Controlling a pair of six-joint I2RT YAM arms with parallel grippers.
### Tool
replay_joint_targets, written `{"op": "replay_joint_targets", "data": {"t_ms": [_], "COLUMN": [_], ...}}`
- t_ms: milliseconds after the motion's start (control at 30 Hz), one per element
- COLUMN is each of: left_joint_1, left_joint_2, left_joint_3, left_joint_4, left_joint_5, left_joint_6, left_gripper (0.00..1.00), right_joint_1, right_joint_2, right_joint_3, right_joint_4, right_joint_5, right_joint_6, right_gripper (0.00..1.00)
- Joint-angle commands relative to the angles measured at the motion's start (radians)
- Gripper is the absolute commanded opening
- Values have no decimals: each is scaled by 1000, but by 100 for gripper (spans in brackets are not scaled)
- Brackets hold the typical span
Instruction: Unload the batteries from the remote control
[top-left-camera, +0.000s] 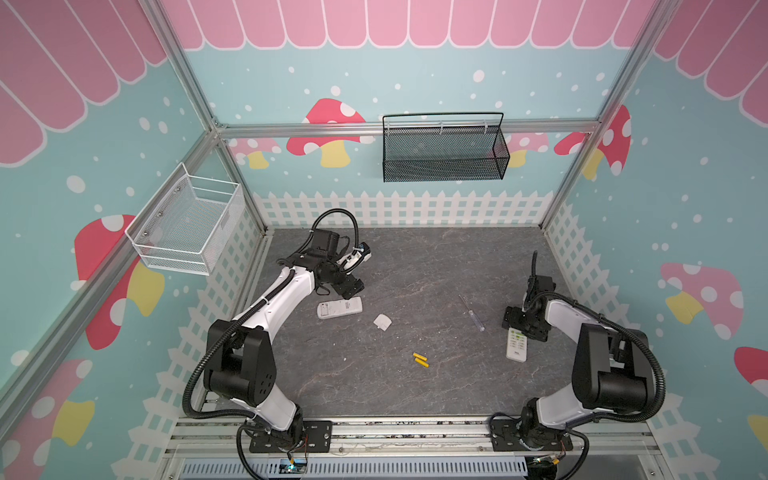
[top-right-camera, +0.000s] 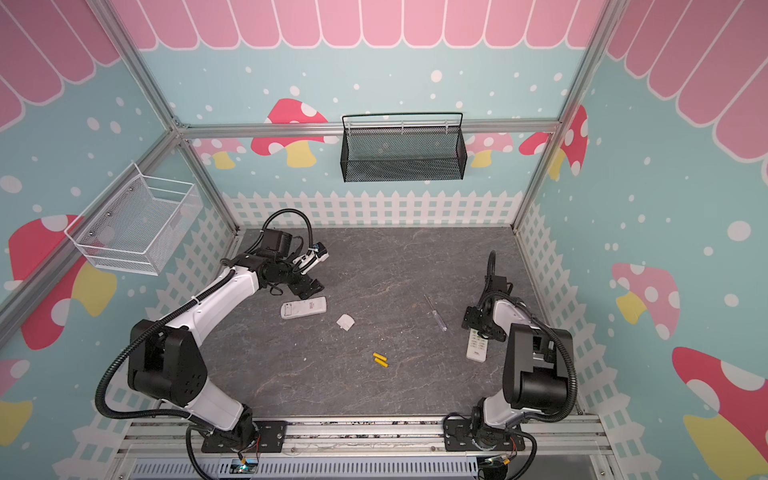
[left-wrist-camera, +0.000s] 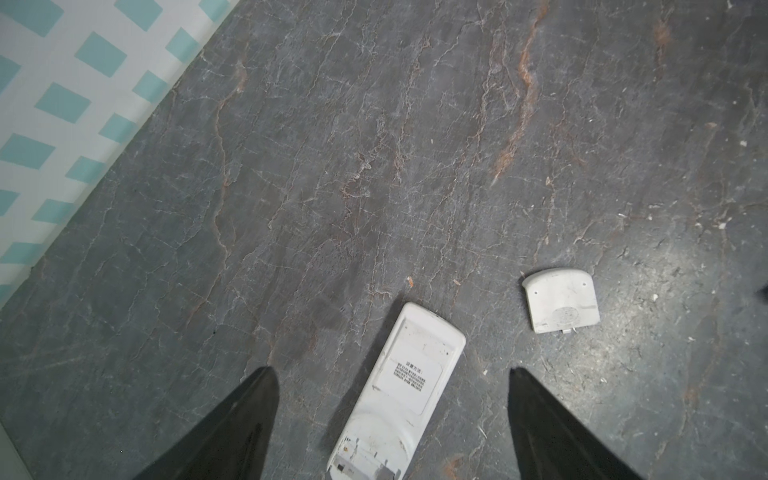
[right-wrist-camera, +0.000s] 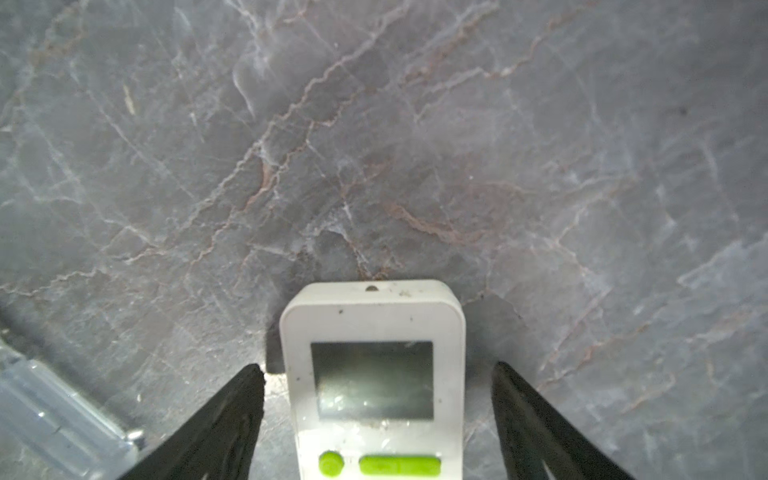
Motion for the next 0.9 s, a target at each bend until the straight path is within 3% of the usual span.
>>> {"op": "replay_joint_targets", "data": {"t_ms": [0,300,567,867], "left_joint_1": [-6,-11,-14,-50], "left_joint_2": [13,29,55,108], "left_joint_3": [9,24,110,378], "left_joint_4": [23,31,8,-114], "left_joint_5": [32,56,63,151], "left_joint_6": [-81,-120,-76,39], "left_gripper": [86,86,85,83], "right_joint_1": [0,63,63,83], "right_joint_2": [-64,-15,-37,-84], "right_joint_3": [-57,-54,-28,169], "right_joint_4": [-81,-100,-87,-111], "right_joint_5": [17,27,37,-57], "right_joint_6": [12,22,5,-90], "right_gripper": [87,72,46,41]}}
